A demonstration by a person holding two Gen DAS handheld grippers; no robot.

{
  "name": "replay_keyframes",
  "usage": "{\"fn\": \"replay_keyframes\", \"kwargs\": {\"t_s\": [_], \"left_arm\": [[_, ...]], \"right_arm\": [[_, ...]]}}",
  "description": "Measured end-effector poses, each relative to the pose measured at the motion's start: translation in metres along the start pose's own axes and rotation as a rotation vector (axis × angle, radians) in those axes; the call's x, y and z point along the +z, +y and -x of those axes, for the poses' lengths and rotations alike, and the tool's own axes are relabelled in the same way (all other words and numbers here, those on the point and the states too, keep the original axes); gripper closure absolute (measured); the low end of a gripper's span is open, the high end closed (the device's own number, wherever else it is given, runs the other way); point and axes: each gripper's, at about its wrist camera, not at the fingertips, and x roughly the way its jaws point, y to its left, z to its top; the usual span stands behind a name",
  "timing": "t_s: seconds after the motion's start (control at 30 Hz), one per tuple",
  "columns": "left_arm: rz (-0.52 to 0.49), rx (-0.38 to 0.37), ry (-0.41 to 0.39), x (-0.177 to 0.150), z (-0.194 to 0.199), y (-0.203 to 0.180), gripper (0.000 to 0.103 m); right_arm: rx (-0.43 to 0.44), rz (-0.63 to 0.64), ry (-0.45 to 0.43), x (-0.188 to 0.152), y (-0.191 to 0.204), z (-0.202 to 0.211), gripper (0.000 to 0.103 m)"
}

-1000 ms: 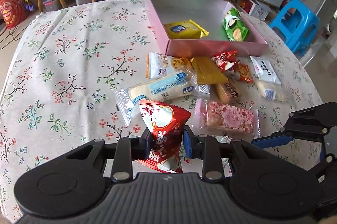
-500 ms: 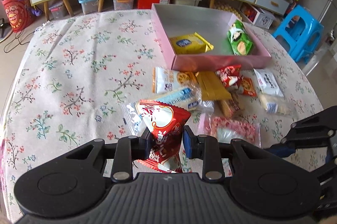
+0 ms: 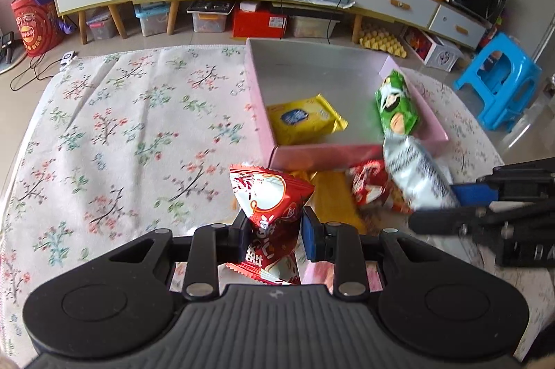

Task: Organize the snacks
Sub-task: 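Carry both snacks over the pink box and open both grippers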

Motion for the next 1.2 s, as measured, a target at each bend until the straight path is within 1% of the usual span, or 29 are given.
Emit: {"fn": "replay_keyframes", "kwargs": {"t_s": [0.1, 0.2, 0.33, 0.5, 0.63, 0.73, 0.9, 1.07, 1.2], "left_arm": [[0.018, 0.004, -0.005, 0.013, -0.008, -0.006, 0.076], [0.004, 0.001, -0.015, 0.027, -0.017, -0.014, 0.076], [-0.016, 0.003, -0.020, 0.046, -0.032, -0.025, 0.076], [-0.011, 0.010, -0.031, 0.069, -0.052, -0.031, 0.075], [-0.028, 0.036, -0.045, 0.084, -0.072, -0.036, 0.075], [-0.039, 0.070, -0.048, 0.092, -0.086, -0.038, 0.075], [-0.042, 0.104, -0.060, 0.102, -0.103, -0.039, 0.075], [-0.042, 0.140, -0.060, 0.106, -0.117, -0.043, 0.075], [-0.067, 0.162, -0.057, 0.105, -0.122, -0.046, 0.075]], "right_arm": [[-0.011, -0.090, -0.027, 0.015, -0.023, 0.000, 0.073], [-0.023, -0.168, -0.057, 0.031, -0.045, -0.002, 0.073], [-0.037, -0.239, -0.105, 0.050, -0.067, -0.005, 0.073], [-0.027, -0.345, -0.176, 0.058, -0.097, -0.017, 0.073], [-0.025, -0.423, -0.197, 0.055, -0.122, -0.030, 0.073], [-0.034, -0.441, -0.211, 0.057, -0.134, -0.038, 0.073], [-0.012, -0.462, -0.235, 0.062, -0.145, -0.049, 0.073], [-0.030, -0.460, -0.231, 0.063, -0.152, -0.059, 0.072], [-0.020, -0.471, -0.229, 0.062, -0.157, -0.064, 0.072]]}}
